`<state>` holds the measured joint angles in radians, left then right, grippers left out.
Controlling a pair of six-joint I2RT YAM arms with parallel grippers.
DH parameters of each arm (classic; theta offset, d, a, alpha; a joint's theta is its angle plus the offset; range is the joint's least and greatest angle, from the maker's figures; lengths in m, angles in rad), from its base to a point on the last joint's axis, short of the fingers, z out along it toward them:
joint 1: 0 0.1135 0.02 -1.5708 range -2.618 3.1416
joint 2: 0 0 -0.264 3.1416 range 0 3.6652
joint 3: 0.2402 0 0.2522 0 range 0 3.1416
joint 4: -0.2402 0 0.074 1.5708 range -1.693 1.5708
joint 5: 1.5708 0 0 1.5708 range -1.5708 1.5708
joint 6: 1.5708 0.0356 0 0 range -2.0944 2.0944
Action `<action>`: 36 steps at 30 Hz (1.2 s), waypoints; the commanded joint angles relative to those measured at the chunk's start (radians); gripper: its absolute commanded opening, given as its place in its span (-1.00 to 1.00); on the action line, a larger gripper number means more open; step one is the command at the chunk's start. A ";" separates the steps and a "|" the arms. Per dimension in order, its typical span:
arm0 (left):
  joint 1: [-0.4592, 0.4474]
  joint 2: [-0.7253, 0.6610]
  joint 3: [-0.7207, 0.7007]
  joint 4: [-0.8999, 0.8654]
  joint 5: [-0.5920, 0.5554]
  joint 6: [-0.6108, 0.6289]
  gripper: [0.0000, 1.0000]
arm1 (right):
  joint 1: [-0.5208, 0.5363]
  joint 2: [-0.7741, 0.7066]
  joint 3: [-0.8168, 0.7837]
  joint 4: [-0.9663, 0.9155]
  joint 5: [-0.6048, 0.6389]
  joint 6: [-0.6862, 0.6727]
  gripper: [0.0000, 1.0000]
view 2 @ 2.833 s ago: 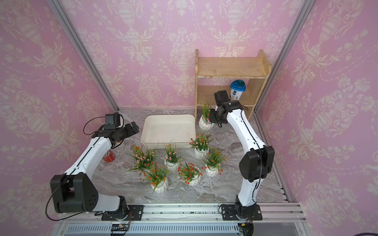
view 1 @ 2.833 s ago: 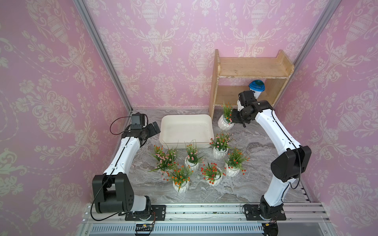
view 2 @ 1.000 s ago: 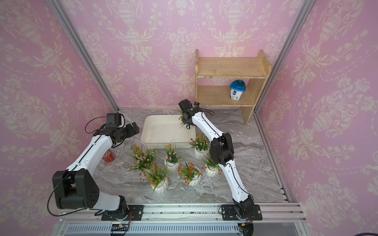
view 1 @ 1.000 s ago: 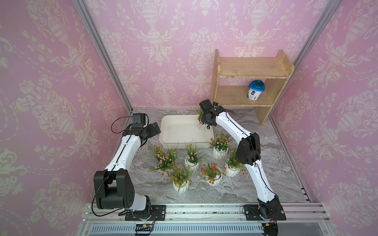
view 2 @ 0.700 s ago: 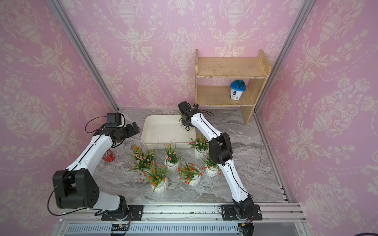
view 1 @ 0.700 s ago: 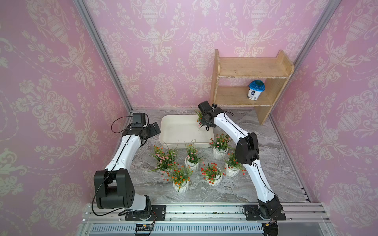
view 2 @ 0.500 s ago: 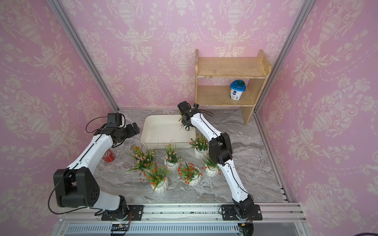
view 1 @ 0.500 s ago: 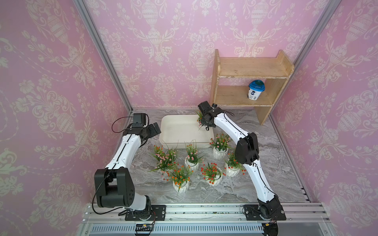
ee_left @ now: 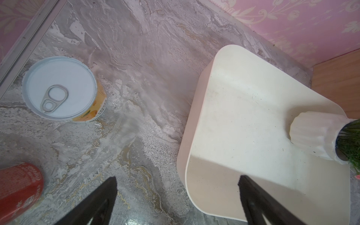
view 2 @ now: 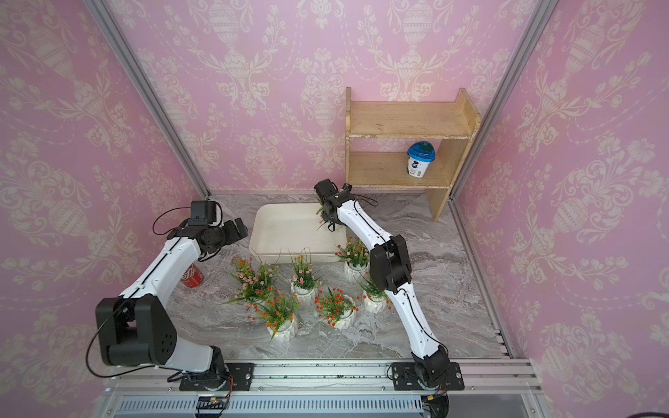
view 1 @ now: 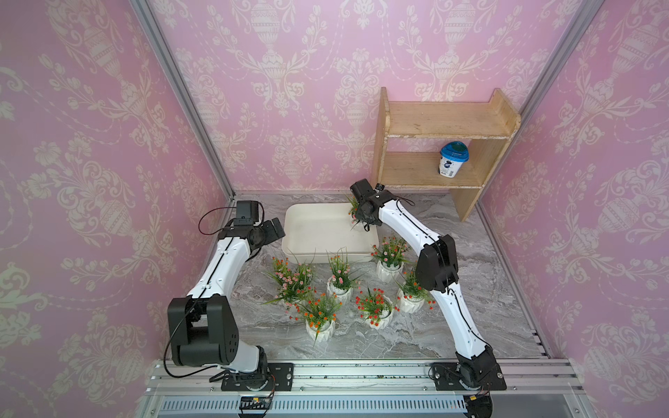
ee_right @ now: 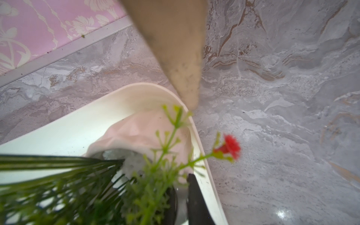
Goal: Put the potted gypsophila into the storage box
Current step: Place the baby's breath potted plant at the storage box.
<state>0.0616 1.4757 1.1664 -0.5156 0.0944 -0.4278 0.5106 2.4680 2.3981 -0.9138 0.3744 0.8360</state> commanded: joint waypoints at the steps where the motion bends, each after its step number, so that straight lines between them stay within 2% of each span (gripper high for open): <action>1: 0.000 0.004 0.026 -0.024 -0.009 0.010 0.98 | -0.021 0.022 0.033 0.072 0.028 0.000 -0.67; 5: 0.001 0.008 0.027 -0.026 -0.009 0.011 0.99 | -0.021 0.019 0.032 0.079 0.018 -0.013 -0.54; 9: 0.001 0.009 0.027 -0.026 -0.010 0.010 0.98 | -0.021 0.007 0.028 0.078 0.014 -0.024 -0.50; 17: 0.000 0.005 0.026 -0.027 -0.010 0.011 0.98 | -0.017 -0.103 -0.049 0.100 0.023 -0.057 -0.39; 27: 0.001 -0.015 0.023 -0.039 -0.030 0.015 0.98 | 0.017 -0.359 -0.318 0.173 0.012 -0.074 -0.22; 29: 0.000 -0.023 0.033 -0.062 -0.057 0.017 0.99 | 0.019 -0.425 -0.391 0.196 -0.012 -0.089 -0.10; 32: 0.000 -0.030 0.105 -0.191 -0.107 0.000 0.99 | 0.019 -0.517 -0.462 0.175 -0.046 -0.138 0.13; 34: 0.000 -0.045 0.141 -0.278 -0.139 -0.021 0.98 | 0.017 -0.583 -0.518 0.173 -0.070 -0.177 0.35; 36: 0.001 -0.077 0.156 -0.358 -0.165 -0.043 0.98 | 0.009 -0.642 -0.572 0.154 -0.104 -0.207 0.65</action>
<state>0.0616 1.4612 1.2789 -0.6998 0.0074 -0.4370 0.5251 1.8980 1.8778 -0.7387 0.3199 0.7013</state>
